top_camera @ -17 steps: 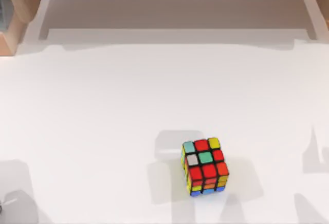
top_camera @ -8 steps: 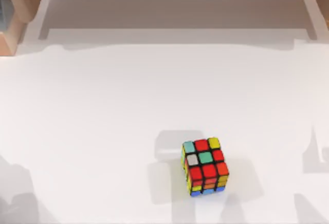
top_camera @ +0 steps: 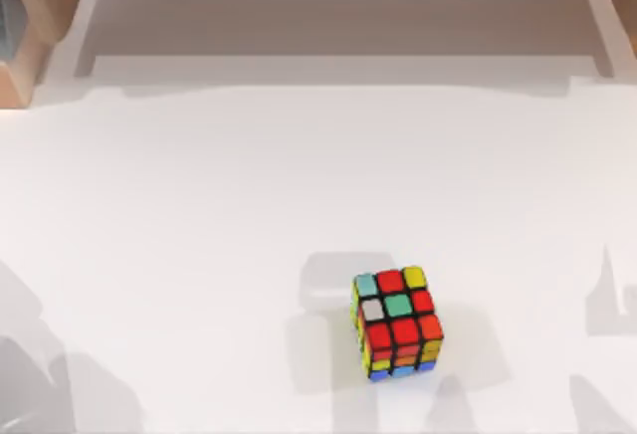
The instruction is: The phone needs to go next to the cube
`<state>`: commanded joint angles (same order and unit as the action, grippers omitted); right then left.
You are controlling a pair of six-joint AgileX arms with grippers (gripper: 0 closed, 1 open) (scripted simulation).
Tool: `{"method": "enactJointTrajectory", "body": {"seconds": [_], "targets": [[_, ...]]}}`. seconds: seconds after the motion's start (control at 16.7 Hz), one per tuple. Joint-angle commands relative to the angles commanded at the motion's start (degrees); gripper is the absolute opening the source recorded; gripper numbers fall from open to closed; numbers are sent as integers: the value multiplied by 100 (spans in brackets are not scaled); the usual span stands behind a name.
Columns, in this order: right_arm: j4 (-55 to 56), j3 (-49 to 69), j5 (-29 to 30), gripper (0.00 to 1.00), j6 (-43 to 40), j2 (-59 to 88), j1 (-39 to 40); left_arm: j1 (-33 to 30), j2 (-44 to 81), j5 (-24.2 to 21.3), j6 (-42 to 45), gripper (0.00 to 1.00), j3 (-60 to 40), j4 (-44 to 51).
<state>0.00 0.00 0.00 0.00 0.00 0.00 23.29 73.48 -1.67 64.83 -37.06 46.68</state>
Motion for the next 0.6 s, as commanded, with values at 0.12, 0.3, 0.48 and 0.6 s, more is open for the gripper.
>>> {"method": "enactJointTrajectory", "body": {"seconds": [0.12, 0.3, 0.48, 0.6], "targets": [[0, 0, 0, 100, 0, 0, 0, -260, 3, 7, -429, 0, -238, 37], [0, 0, 0, 100, 0, 0, 0, -775, 122, 22, -1277, 0, -614, 118], [0, 0, 0, 100, 0, 0, 0, -1403, 352, 40, -2311, 0, -1007, 221], [0, 0, 0, 100, 0, 0, 0, -1865, 552, 53, -3072, 0, -1272, 298]]}}
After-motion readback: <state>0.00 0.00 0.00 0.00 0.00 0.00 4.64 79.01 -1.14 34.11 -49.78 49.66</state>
